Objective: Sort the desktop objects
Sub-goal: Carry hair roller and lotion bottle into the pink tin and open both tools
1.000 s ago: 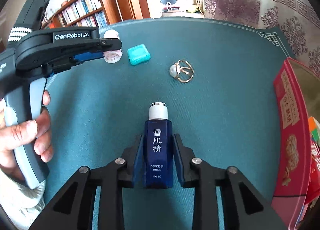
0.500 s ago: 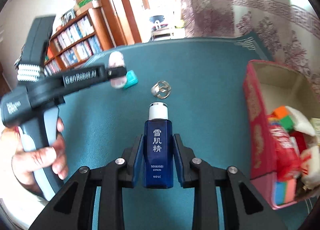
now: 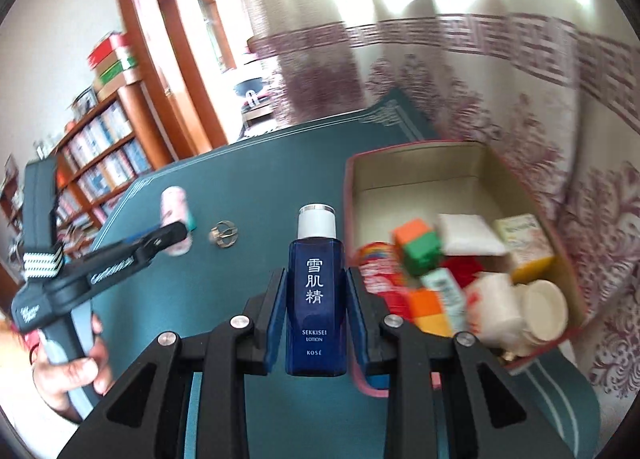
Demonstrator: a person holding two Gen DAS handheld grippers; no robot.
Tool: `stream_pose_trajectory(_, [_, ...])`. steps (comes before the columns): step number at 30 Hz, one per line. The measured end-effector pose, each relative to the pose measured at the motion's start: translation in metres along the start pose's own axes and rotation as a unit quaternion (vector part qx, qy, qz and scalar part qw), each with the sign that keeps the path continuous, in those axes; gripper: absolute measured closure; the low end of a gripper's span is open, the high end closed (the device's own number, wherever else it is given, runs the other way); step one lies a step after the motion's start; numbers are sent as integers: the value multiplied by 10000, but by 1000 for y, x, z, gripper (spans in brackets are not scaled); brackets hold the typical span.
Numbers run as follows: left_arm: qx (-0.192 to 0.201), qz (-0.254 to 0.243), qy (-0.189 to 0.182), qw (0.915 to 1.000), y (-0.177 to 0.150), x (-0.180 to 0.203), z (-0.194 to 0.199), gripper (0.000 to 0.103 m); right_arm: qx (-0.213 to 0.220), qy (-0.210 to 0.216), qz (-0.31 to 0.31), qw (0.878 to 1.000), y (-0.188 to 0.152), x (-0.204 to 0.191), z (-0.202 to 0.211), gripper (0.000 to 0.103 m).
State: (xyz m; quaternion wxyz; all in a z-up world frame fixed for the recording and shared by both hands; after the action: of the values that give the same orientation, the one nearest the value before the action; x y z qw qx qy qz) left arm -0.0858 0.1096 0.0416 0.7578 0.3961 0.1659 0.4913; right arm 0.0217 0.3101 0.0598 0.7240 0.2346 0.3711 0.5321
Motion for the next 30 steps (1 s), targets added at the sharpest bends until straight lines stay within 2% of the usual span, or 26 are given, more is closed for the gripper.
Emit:
stream_pose_trajectory(11, [-125,-368,-306,9988,-7,61,-2,68,168,-451,-280,9984,8,51,6,71])
stream_pose_trajectory(17, [-177,-482,-447,9977,-4,88,-6,68,-26,-401,-451,9982,3,69,-3,70])
stream_pose_trajectory(21, [-203,-600,-528,9966,-1,106,-9,68,33,-327,-420,9986,3,74,0,69])
stream_pose_trajectory(30, [-335,-826,-748,9932,3,145,-20,68,209,-523,-207,9982,0,86,15,69])
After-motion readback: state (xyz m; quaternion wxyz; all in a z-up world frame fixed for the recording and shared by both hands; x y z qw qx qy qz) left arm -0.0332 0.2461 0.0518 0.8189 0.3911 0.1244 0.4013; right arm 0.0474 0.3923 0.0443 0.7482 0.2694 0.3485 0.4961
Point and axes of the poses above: each gripper's, at about its wrist camera, not at the fingertips, and z roughly against the way its jaws point, x to its right, y to its top, the point moved 5 cm from there along -z, roughly the way its jaws point, and after that the axes turned 3 degrees about -z, right-handed, at the moved point
